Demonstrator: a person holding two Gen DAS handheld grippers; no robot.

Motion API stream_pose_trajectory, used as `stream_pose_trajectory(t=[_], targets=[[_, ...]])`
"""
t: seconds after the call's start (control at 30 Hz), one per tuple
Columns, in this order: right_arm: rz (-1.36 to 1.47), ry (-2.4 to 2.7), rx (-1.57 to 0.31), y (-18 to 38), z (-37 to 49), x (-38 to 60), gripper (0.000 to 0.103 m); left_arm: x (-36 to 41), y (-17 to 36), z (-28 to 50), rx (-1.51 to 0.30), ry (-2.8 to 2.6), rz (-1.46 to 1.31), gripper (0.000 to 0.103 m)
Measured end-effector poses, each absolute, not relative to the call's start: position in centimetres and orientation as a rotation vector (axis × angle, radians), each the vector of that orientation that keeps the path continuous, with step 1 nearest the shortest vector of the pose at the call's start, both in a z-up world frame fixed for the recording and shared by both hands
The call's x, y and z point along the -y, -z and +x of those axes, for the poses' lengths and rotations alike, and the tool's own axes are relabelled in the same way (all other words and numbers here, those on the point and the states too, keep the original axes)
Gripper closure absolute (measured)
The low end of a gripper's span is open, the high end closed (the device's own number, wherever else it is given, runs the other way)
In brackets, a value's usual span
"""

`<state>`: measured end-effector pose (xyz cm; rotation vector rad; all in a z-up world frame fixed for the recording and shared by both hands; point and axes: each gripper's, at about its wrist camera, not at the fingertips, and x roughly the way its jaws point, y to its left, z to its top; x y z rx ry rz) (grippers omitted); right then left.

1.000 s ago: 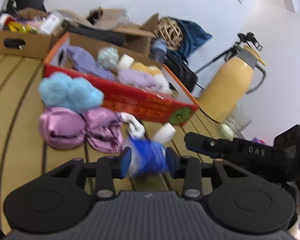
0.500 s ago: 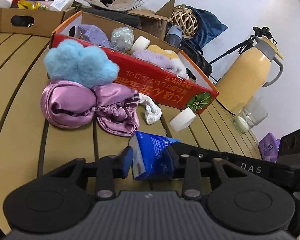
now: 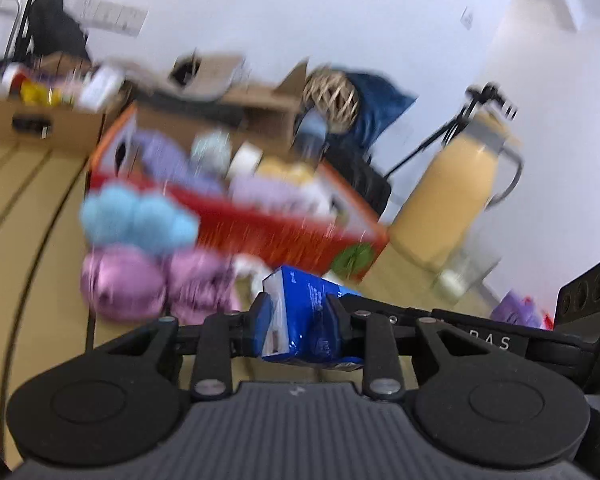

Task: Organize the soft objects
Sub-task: 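Carry the blue carton with both grippers into the box and open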

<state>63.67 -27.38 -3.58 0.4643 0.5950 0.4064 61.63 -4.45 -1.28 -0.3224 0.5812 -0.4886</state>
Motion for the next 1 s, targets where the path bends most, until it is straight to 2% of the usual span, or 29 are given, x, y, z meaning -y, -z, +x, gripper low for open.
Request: stream_pose_trajectory(t=[0.17,0.27,0.47,0.7,0.77,0.8,0.83,0.93,0.97,1.0], targets=[[0.432,-0.447,-0.514,-1.4,68.2,27.3,0.076,3.7,-3.0,67.5,-0.535,0.473,-0.346,0.074],[0.406,-0.459,-0.535,-3.4,74.0,26.6,0.076,3.6,-3.5,73.2,-0.585,0.429,-0.358,0.074],[0.459,-0.401,-0.739,0.0,83.0,26.7,0.076,4.4,0.6,80.9,-0.806,0.381,-0.427,0.073],[0.284,-0.309,-0.754,1.7,82.6,25.5,0.071,6.0,2.8,81.1,-0.839,0.415,-0.321,0.074],[0.284,-0.290,-0.745,1.7,82.6,25.9,0.067,5.8,2.4,80.9,-0.840,0.419,-0.324,0.070],[0.295,-0.285,-0.746,1.7,82.6,26.2,0.059,5.7,2.0,80.6,-0.834,0.415,-0.319,0.065],[0.303,-0.282,-0.747,1.4,82.5,26.5,0.057,5.6,1.4,80.0,-0.820,0.409,-0.303,0.064],[0.298,-0.277,-0.712,-0.8,81.2,27.2,0.057,5.0,-1.0,77.9,-0.769,0.392,-0.237,0.063],[0.297,-0.280,-0.697,-1.7,80.5,27.4,0.057,4.5,-2.2,76.6,-0.742,0.383,-0.210,0.061],[0.288,-0.283,-0.676,-2.9,79.6,27.6,0.056,3.9,-3.3,75.5,-0.714,0.369,-0.183,0.054]])
